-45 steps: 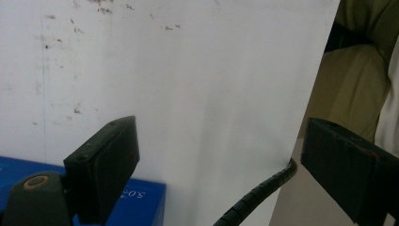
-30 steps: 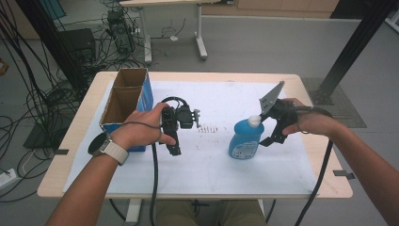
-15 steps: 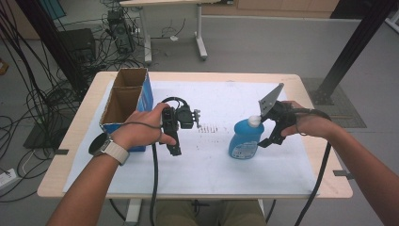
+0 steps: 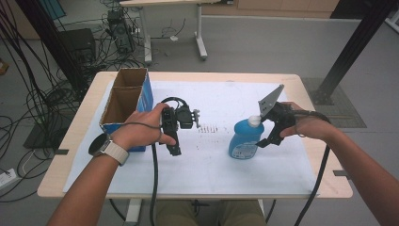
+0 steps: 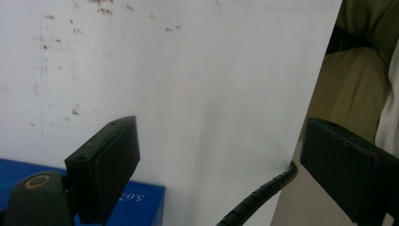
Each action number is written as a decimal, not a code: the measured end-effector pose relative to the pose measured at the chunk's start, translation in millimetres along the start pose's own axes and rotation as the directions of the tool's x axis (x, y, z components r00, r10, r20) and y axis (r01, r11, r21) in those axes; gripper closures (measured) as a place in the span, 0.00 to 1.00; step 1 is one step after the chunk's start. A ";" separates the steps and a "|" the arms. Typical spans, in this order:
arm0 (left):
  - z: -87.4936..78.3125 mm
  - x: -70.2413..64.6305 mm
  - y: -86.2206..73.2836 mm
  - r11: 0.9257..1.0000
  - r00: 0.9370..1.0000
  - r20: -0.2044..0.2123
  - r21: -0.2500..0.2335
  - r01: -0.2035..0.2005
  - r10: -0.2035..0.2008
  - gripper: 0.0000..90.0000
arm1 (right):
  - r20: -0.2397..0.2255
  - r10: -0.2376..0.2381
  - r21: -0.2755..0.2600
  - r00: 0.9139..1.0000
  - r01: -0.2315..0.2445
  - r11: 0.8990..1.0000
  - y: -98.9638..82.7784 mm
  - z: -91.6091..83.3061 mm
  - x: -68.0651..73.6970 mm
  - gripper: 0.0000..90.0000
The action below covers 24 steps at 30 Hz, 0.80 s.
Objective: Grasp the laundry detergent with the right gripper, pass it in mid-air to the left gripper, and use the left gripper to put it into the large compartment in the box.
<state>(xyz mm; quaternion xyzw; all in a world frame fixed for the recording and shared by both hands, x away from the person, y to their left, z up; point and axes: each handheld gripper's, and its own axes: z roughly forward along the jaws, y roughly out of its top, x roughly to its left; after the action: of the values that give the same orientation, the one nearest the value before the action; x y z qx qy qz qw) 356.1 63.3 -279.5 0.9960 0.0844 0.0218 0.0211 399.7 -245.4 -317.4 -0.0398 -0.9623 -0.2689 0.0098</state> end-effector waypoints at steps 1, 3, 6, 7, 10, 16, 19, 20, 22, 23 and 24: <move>0.0 0.1 0.0 1.000 1.000 0.001 0.001 0.000 0.000 0.14 | 0.000 0.002 0.001 1.000 -0.002 1.000 -0.5 0.6 0.1 0.15; 0.6 0.1 -0.3 1.000 1.000 0.000 -0.003 0.001 -0.001 0.14 | -0.001 0.004 -0.004 1.000 -0.004 1.000 -1.8 2.2 0.3 0.15; 0.7 0.4 -0.3 1.000 1.000 0.001 -0.001 0.002 -0.002 0.14 | 0.000 0.009 -0.013 1.000 -0.009 1.000 -3.4 3.5 0.5 0.15; 0.8 0.4 -0.2 1.000 1.000 0.001 -0.001 0.002 -0.002 0.14 | 0.000 0.008 -0.018 1.000 -0.008 1.000 -4.2 4.1 0.4 0.15; 0.9 0.7 0.2 1.000 1.000 0.001 -0.001 0.001 -0.001 0.14 | 0.003 0.012 -0.026 1.000 -0.012 1.000 -5.6 4.6 0.5 0.15; 1.6 0.7 0.9 1.000 1.000 0.001 -0.005 0.000 0.000 0.14 | -0.001 0.020 -0.043 1.000 -0.020 0.999 -7.8 6.9 1.0 0.16; 1.8 0.7 1.1 1.000 1.000 0.001 -0.005 0.000 0.000 0.14 | 0.001 0.020 -0.049 1.000 -0.020 0.999 -8.5 7.8 1.1 0.16; 2.0 0.7 1.1 1.000 1.000 0.001 -0.007 0.001 -0.001 0.14 | 0.003 0.020 -0.056 1.000 -0.020 0.998 -9.1 8.3 1.4 0.16; 2.1 0.9 1.3 1.000 1.000 0.001 -0.006 -0.001 0.001 0.14 | 0.003 0.021 -0.061 1.000 -0.021 0.998 -9.6 8.7 1.4 0.16; 2.1 1.0 1.4 1.000 1.000 0.002 -0.005 -0.002 0.002 0.14 | 0.003 0.018 -0.064 1.000 -0.017 0.998 -10.0 8.9 1.3 0.16; 2.3 1.0 1.5 1.000 1.000 0.002 -0.006 -0.002 0.002 0.14 | 0.005 0.016 -0.068 1.000 -0.016 0.998 -10.3 9.1 1.6 0.17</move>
<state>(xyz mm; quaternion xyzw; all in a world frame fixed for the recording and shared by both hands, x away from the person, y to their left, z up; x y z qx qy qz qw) 357.5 61.9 -281.7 0.9960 0.0834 0.0210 0.0242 397.3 -249.2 -330.5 -0.0487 -0.9523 -0.3011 0.0079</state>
